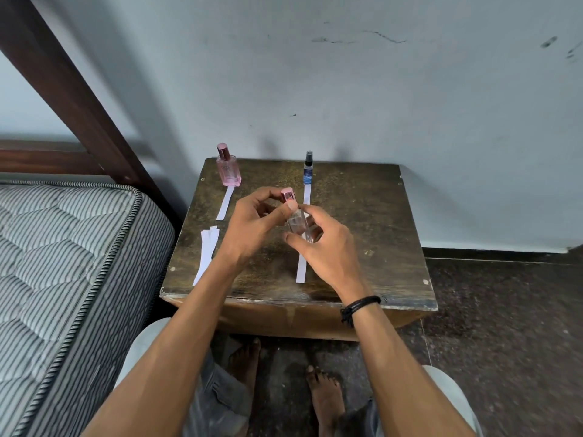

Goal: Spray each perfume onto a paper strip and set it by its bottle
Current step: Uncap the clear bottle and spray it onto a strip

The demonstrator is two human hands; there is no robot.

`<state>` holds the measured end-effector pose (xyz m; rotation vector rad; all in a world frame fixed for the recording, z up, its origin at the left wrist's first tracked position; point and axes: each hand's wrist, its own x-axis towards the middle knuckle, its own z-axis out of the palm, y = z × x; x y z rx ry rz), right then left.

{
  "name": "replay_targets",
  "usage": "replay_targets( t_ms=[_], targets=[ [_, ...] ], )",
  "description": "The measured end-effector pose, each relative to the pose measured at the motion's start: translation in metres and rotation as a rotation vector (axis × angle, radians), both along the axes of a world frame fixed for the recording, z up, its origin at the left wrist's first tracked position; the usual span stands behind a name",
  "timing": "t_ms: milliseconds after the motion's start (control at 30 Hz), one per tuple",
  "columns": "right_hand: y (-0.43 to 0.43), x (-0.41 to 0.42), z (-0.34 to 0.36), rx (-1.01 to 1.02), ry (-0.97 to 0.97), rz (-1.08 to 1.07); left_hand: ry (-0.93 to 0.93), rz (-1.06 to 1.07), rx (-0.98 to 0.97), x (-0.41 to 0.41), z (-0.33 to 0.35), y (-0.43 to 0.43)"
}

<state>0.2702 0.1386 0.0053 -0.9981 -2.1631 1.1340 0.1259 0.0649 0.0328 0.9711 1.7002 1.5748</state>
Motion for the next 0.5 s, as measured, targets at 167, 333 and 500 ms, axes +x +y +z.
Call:
replay_targets(
  t_ms=[167, 333, 500],
  targets=[
    [0.000, 0.003, 0.004, -0.048, 0.042, 0.007, -0.036, 0.064, 0.076, 0.004, 0.007, 0.001],
    [0.001, 0.002, 0.008, -0.102, 0.126, -0.026, -0.104, 0.135, 0.089, 0.007, 0.008, 0.013],
    [0.001, -0.001, 0.007, -0.150, 0.265, -0.065, -0.144, 0.111, 0.100, 0.020, 0.000, 0.025]
  ],
)
